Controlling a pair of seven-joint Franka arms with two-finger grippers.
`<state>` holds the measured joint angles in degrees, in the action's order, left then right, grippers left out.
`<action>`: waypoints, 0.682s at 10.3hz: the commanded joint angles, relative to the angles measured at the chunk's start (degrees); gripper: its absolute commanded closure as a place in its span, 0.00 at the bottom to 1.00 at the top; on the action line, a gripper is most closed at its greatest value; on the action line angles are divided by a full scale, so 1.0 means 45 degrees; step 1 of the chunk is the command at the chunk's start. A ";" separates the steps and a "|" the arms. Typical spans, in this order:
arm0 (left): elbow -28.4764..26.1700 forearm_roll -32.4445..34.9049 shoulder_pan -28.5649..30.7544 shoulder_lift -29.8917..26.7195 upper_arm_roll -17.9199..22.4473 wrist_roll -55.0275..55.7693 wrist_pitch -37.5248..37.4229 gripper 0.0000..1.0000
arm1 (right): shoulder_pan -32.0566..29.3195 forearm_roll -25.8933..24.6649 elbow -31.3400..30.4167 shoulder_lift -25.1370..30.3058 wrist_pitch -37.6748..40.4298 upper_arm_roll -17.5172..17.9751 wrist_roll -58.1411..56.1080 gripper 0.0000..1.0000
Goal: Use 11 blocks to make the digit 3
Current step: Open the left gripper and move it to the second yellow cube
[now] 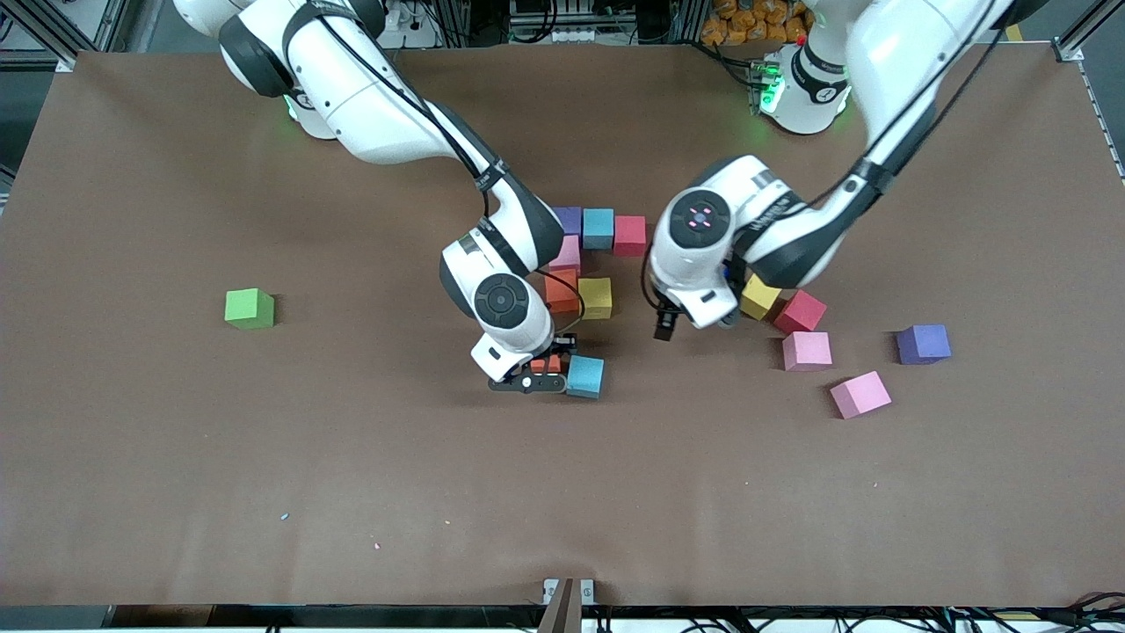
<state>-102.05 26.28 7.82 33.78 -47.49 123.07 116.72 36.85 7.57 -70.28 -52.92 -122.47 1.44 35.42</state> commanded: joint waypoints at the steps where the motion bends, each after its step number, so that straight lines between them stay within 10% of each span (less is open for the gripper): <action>1: -0.0739 0.0175 0.1400 -0.0358 -0.0598 -0.1890 -0.0429 0.00 | 0.0109 -0.0429 -0.0242 0.0236 -0.0148 0.0461 0.0273 1.00; 7: -0.2517 0.0291 0.4979 -0.0300 -0.1908 -0.6329 -0.0430 0.00 | 0.0209 -0.1701 -0.1312 0.0567 -0.0847 0.0735 0.0741 1.00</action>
<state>-110.79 26.28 28.50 33.76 -54.87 96.72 114.90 38.49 1.87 -71.65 -52.86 -123.77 3.63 37.53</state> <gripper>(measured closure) 0.000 0.423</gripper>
